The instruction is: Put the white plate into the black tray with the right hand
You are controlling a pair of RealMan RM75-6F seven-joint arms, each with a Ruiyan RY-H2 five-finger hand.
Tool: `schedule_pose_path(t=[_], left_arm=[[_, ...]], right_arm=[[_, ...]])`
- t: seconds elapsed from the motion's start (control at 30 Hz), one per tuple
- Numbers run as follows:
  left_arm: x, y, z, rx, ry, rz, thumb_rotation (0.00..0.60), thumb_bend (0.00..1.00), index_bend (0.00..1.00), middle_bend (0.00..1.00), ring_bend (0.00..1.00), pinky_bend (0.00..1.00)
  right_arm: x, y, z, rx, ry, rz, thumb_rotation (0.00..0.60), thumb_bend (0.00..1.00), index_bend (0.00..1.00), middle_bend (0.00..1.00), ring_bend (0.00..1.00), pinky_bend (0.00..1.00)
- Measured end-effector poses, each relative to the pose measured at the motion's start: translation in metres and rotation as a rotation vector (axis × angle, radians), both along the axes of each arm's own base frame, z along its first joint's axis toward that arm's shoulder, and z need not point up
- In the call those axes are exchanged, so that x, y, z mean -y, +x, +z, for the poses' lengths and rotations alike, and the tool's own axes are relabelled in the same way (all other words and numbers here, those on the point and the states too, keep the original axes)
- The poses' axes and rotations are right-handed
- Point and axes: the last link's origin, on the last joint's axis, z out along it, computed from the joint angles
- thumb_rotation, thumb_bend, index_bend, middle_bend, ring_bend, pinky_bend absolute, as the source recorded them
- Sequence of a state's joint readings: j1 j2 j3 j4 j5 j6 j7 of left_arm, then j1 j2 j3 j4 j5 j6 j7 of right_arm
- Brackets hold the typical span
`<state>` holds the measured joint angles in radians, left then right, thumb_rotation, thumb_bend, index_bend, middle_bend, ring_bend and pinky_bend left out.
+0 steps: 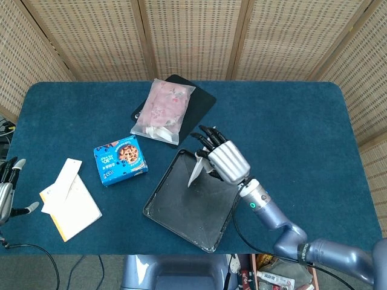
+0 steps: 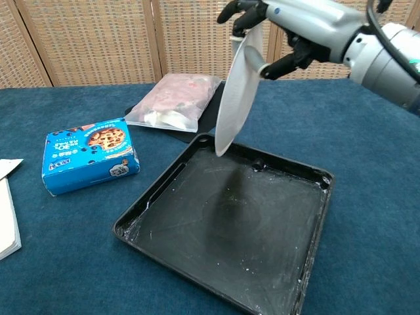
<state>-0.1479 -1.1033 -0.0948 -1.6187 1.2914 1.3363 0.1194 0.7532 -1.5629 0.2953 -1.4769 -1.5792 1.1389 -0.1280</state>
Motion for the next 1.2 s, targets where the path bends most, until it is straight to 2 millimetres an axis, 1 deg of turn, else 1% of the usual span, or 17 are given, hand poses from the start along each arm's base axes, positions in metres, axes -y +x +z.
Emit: schedule_pose_path(t=[0.13,0.47,0.5,0.57,0.6,0.63,0.67,0.7,0.73,0.83,0.87,0.93,1.03,1.13,1.2], left_arm=[[-0.002,-0.001,-0.001,-0.002,-0.001,0.007,0.600,0.00,0.00,0.00,0.00,0.00],[-0.004,-0.004,-0.001,-0.002,-0.004,0.020,0.600,0.00,0.00,0.00,0.00,0.00],[-0.005,-0.004,-0.001,-0.002,-0.003,0.021,0.600,0.00,0.00,0.00,0.00,0.00],[-0.005,-0.004,-0.001,-0.002,-0.004,0.022,0.600,0.00,0.00,0.00,0.00,0.00],[-0.004,-0.004,-0.002,-0.003,-0.006,0.022,0.600,0.00,0.00,0.00,0.00,0.00],[-0.004,-0.003,-0.002,-0.005,-0.009,0.021,0.600,0.00,0.00,0.00,0.00,0.00],[-0.004,-0.003,-0.003,-0.007,-0.013,0.021,0.600,0.00,0.00,0.00,0.00,0.00],[-0.004,-0.003,-0.004,-0.009,-0.017,0.021,0.600,0.00,0.00,0.00,0.00,0.00],[-0.004,-0.003,-0.005,-0.010,-0.020,0.022,0.600,0.00,0.00,0.00,0.00,0.00],[-0.004,-0.004,-0.006,-0.011,-0.021,0.027,0.600,0.00,0.00,0.00,0.00,0.00],[-0.004,-0.003,-0.006,-0.012,-0.021,0.029,0.600,0.00,0.00,0.00,0.00,0.00],[-0.004,-0.003,-0.006,-0.014,-0.023,0.029,0.600,0.00,0.00,0.00,0.00,0.00],[-0.004,-0.002,-0.007,-0.016,-0.025,0.028,0.600,0.00,0.00,0.00,0.00,0.00],[-0.004,-0.001,-0.008,-0.019,-0.029,0.026,0.600,0.00,0.00,0.00,0.00,0.00],[-0.003,-0.001,-0.009,-0.023,-0.032,0.026,0.600,0.00,0.00,0.00,0.00,0.00]], right_arm=[[-0.009,0.006,-0.018,0.014,0.058,0.030,0.600,0.62,0.64,0.15,0.00,0.14],[-0.022,0.007,-0.037,0.097,0.116,0.022,0.600,0.61,0.64,0.15,0.00,0.14],[-0.024,0.008,-0.041,0.112,0.123,0.016,0.600,0.59,0.64,0.15,0.00,0.14],[-0.025,0.008,-0.046,0.130,0.132,0.008,0.600,0.50,0.64,0.15,0.00,0.13],[-0.026,0.007,-0.049,0.134,0.136,0.004,0.600,0.39,0.63,0.15,0.00,0.11],[-0.026,0.006,-0.051,0.132,0.140,0.002,0.600,0.29,0.59,0.14,0.00,0.08],[-0.026,0.006,-0.052,0.128,0.144,0.000,0.600,0.23,0.55,0.13,0.00,0.05],[-0.027,0.005,-0.054,0.120,0.154,0.000,0.600,0.18,0.48,0.10,0.00,0.02],[-0.027,0.005,-0.055,0.109,0.163,0.002,0.600,0.14,0.42,0.06,0.00,0.00],[-0.030,-0.002,-0.054,0.043,0.202,0.003,0.600,0.05,0.31,0.01,0.00,0.00],[-0.031,-0.006,-0.052,0.016,0.214,0.003,0.600,0.04,0.28,0.00,0.00,0.00],[-0.034,-0.014,-0.045,-0.054,0.238,0.001,0.600,0.01,0.17,0.00,0.00,0.00],[-0.042,-0.025,-0.031,-0.158,0.268,-0.003,0.600,0.00,0.04,0.00,0.00,0.00],[-0.052,-0.036,-0.016,-0.254,0.286,-0.007,0.600,0.00,0.00,0.00,0.00,0.00],[-0.059,-0.044,-0.008,-0.318,0.289,-0.009,0.600,0.00,0.00,0.00,0.00,0.00]])
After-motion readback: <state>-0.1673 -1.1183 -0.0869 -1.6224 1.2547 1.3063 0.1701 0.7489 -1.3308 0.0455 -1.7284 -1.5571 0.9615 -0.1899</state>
